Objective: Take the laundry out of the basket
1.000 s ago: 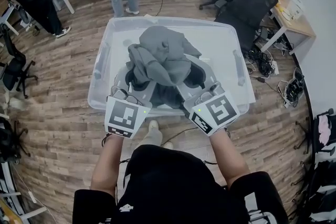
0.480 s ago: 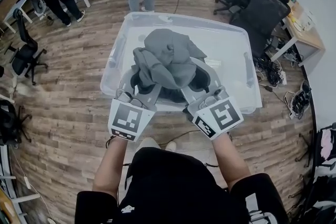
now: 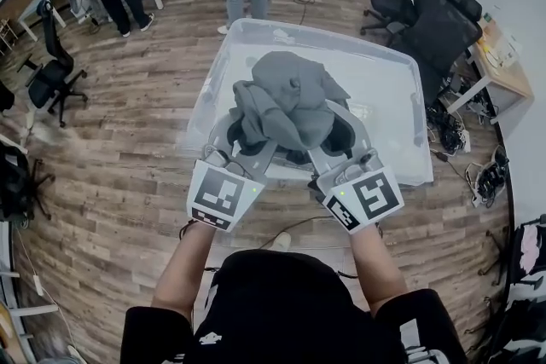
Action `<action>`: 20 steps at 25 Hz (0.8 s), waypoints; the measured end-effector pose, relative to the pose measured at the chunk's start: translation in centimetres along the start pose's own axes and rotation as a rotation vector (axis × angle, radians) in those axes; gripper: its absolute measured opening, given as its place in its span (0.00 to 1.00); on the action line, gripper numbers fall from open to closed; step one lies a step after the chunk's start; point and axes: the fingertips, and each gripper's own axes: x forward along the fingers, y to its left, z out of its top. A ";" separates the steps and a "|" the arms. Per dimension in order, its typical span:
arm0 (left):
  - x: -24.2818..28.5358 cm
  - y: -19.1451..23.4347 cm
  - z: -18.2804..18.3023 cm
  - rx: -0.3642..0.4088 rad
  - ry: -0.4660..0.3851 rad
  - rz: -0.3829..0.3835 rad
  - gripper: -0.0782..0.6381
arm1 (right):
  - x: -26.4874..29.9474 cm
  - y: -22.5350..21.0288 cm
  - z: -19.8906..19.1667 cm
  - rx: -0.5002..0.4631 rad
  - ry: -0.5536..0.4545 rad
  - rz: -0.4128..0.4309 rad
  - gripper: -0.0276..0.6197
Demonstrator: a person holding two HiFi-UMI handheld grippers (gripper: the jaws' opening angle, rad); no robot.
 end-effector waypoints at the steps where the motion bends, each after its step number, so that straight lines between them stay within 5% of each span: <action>1: -0.4 0.1 0.0 -0.003 -0.003 -0.002 0.27 | 0.0 0.4 0.1 0.000 0.002 -0.005 0.24; 20: -8.0 -1.6 0.3 -0.038 -0.042 -0.085 0.27 | -2.9 8.0 1.2 -0.011 0.026 -0.098 0.24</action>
